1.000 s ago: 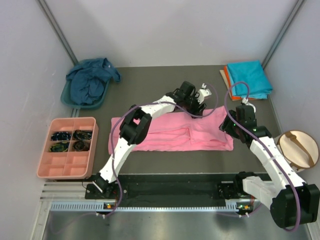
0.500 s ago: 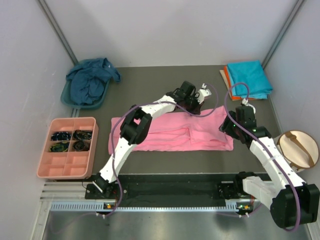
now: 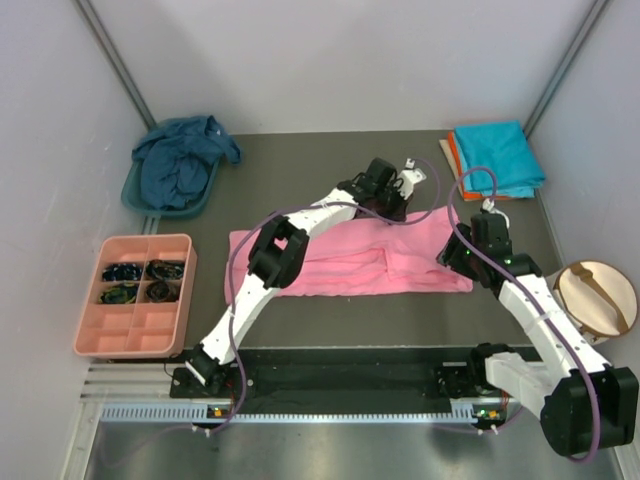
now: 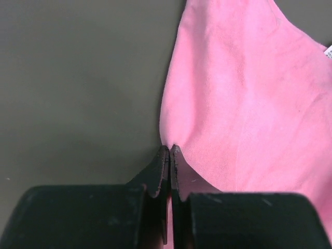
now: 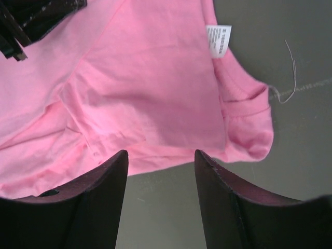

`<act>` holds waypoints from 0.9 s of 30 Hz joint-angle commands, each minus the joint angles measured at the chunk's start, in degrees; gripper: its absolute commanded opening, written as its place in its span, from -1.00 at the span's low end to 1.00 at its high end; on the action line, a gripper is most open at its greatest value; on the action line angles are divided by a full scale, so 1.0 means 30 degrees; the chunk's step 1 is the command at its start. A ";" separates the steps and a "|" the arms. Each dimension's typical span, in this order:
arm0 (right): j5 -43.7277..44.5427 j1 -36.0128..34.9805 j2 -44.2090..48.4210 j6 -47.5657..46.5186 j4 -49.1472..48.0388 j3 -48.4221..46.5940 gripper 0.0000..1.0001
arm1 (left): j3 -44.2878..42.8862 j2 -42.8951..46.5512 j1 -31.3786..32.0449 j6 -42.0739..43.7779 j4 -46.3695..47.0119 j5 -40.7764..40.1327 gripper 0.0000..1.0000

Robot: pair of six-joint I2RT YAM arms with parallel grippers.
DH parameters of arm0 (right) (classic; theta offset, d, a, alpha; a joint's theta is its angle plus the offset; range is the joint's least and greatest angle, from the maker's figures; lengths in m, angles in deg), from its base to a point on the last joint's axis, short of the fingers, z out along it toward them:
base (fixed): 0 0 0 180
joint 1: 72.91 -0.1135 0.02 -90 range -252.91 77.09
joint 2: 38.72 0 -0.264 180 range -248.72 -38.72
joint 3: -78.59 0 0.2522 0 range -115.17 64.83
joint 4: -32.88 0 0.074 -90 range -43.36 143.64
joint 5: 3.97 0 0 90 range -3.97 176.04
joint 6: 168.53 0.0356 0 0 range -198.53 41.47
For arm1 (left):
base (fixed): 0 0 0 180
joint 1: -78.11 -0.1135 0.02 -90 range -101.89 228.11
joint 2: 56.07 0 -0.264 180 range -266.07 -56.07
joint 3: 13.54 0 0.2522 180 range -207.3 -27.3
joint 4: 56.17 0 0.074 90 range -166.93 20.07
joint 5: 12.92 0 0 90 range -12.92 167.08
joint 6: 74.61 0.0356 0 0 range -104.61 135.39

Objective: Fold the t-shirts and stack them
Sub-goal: Rotate the tshirt 90 degrees

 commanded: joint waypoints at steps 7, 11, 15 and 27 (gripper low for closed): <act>-0.0364 -0.0153 0.0089 0.0290 -0.0607 0.0183 0.09 | -0.1079 -0.1437 -0.1948 -0.4830 0.2045 -0.3158 -1.00; -0.0539 -0.0152 0.0029 0.0348 -0.0695 0.0300 0.08 | -0.1108 -0.1525 -0.3239 -0.7492 0.3159 -0.3831 -1.00; -0.0715 -0.0152 0.0029 0.0495 -0.0783 0.0476 0.08 | -0.1370 -0.1672 -0.4557 -0.9460 0.3980 -0.5150 -1.00; -0.1066 -0.0153 0.0117 0.1168 -0.1338 0.1266 0.08 | -0.1928 -0.1819 -0.8396 -1.6111 0.4803 -0.9310 -1.00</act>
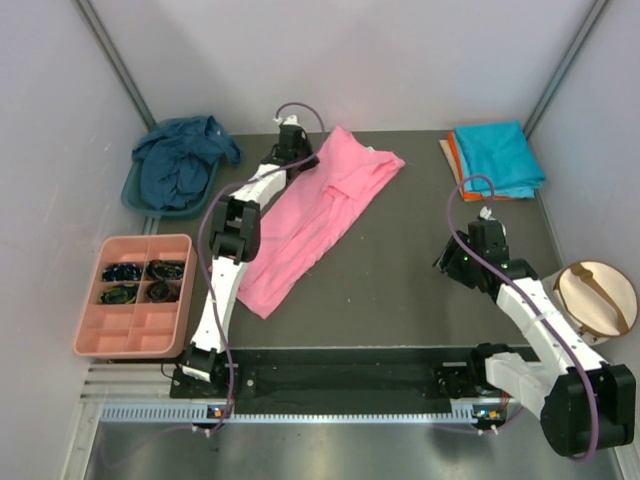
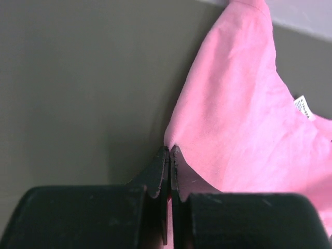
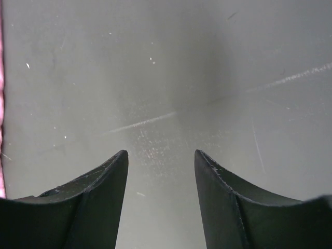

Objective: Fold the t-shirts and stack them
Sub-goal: Rotate the tshirt 90 degrees

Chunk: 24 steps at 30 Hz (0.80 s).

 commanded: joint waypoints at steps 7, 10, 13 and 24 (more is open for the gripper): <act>-0.2665 -0.0590 -0.0584 0.1245 -0.3989 0.1323 0.09 | -0.0580 0.0274 -0.1107 -0.2799 -0.0578 -0.4630 -1.00; -0.2786 -0.2194 -0.1638 0.1713 -0.5045 0.1121 0.09 | -0.0376 0.0451 -0.1340 -0.2504 -0.0988 -0.4923 -1.00; -0.2522 -0.4274 -0.3335 0.2561 -0.6213 0.0566 0.08 | 0.0327 0.0831 -0.1633 -0.2300 -0.1049 -0.5304 -1.00; -0.3048 -0.9672 -1.0718 0.6225 -1.1725 -0.2771 0.08 | 0.1410 0.1768 -0.3010 -0.1917 -0.2190 -0.7033 -1.00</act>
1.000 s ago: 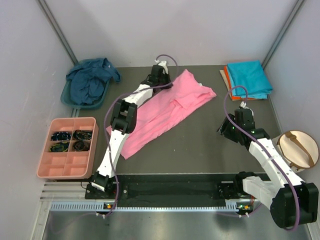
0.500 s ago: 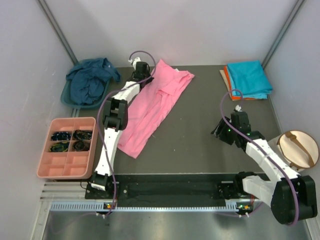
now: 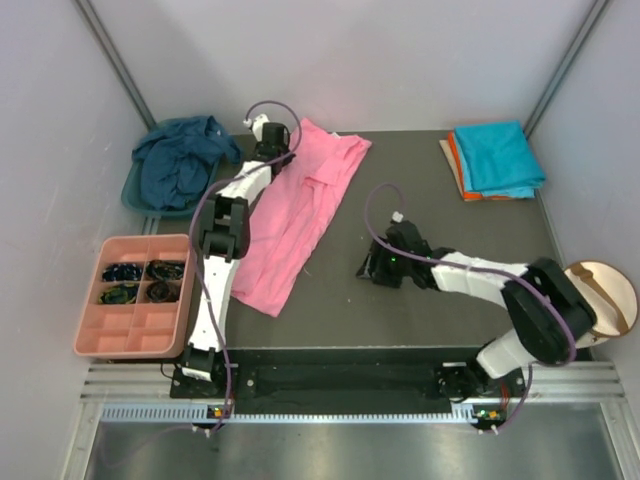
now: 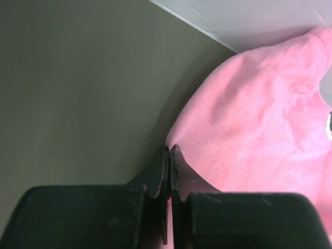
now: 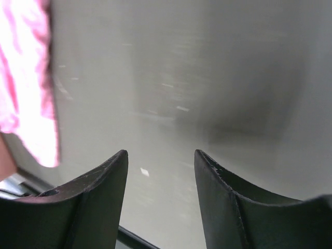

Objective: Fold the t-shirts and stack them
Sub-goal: Rotate the tshirt 90 degrees

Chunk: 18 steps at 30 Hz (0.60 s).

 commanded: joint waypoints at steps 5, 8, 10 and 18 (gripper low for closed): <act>-0.1829 -0.1771 -0.5396 0.2841 -0.5140 -0.3585 0.07 | 0.1517 0.1844 -0.1885 0.0392 -0.1988 -0.2279 -1.00; -0.2272 -0.2034 -0.6980 0.3050 -0.5670 -0.4902 0.07 | 0.1634 0.2020 -0.2061 0.0538 -0.2282 -0.2747 -1.00; -0.2242 -0.2182 -0.7654 0.2991 -0.5496 -0.5986 0.07 | 0.2014 0.2254 -0.2179 0.0539 -0.2166 -0.2837 -1.00; -0.3062 -0.2475 -1.0729 0.2933 -0.5114 -0.9295 0.06 | 0.2689 0.2402 -0.2472 0.0451 -0.1960 -0.2457 -1.00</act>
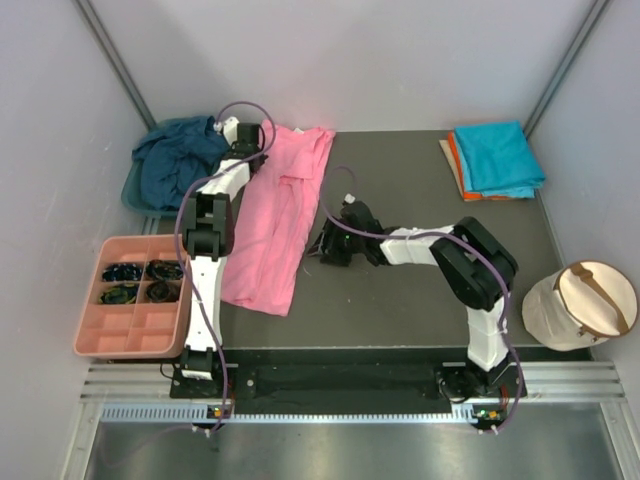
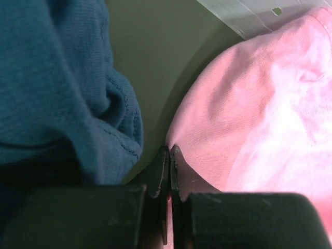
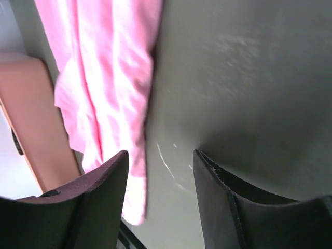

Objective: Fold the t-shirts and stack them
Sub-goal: Rotate the tshirt 90 degrees

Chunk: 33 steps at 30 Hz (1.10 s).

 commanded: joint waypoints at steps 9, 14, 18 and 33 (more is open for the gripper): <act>-0.1135 -0.0355 -0.3568 0.0040 0.0184 -0.4095 0.04 | 0.0694 0.0689 -0.0323 0.0597 -0.0896 -0.0335 -1.00; -0.1253 -0.0355 -0.4477 0.0040 0.0302 -0.4944 -0.22 | 0.0753 0.0660 -0.0411 0.0656 -0.0866 -0.0219 -1.00; -0.1194 -0.0326 -0.5004 0.0040 0.0420 -0.5298 -1.00 | 0.0811 0.0601 -0.0411 0.0685 -0.0808 0.0074 -1.00; -0.0493 0.1138 -0.2517 -0.0047 -0.0548 -0.1521 -1.00 | 0.3389 0.1391 0.0321 -0.0017 0.0246 0.1100 -1.00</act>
